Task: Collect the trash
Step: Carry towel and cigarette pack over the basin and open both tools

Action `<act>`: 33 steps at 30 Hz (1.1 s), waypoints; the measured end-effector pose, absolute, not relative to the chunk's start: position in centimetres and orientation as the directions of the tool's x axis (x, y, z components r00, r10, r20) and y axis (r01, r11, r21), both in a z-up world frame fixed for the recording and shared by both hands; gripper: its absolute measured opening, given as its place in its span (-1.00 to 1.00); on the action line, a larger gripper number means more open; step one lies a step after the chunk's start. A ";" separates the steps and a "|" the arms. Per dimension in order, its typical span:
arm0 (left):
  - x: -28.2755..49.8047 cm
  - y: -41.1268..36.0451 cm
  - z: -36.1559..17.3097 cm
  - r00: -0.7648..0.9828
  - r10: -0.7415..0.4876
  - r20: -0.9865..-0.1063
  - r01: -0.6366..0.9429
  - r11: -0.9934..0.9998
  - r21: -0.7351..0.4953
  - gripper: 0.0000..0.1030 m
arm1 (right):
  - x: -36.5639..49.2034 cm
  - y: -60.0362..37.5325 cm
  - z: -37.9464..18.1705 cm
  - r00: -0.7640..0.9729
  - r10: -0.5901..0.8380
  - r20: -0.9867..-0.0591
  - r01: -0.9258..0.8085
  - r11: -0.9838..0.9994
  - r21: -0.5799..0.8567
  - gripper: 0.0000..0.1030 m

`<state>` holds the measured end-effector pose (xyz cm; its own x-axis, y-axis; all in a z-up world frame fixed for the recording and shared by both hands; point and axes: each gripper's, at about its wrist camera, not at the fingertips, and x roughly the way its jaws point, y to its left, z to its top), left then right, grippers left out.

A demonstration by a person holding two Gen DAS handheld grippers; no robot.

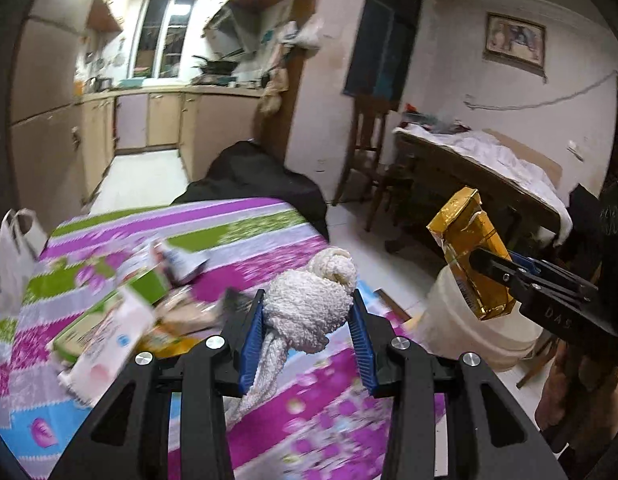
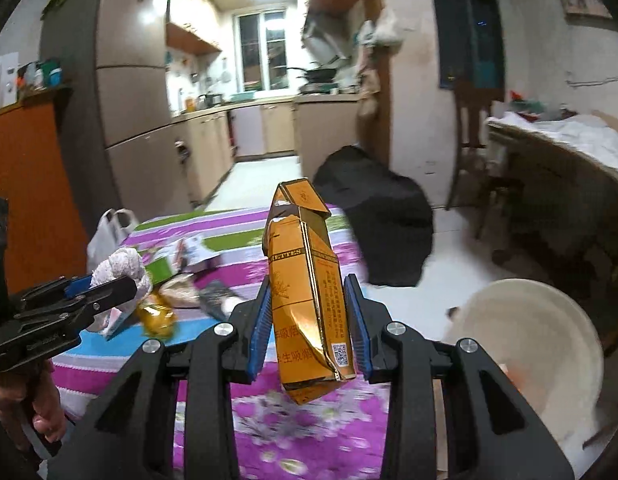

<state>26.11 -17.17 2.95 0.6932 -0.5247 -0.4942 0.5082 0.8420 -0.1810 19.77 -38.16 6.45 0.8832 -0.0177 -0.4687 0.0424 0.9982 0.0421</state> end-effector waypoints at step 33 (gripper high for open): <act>29.4 -52.8 -0.8 0.337 -0.608 -0.719 0.744 0.640 -0.193 -0.20 | 18.4 -61.8 2.2 0.610 -0.274 -0.744 0.414 0.910 0.004 -0.34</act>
<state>29.43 -52.80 -0.77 0.3370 -0.6076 -0.7192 0.7435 0.6404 -0.1926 18.43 -61.78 2.19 0.6095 -0.2739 -0.7439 0.4143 0.9101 0.0044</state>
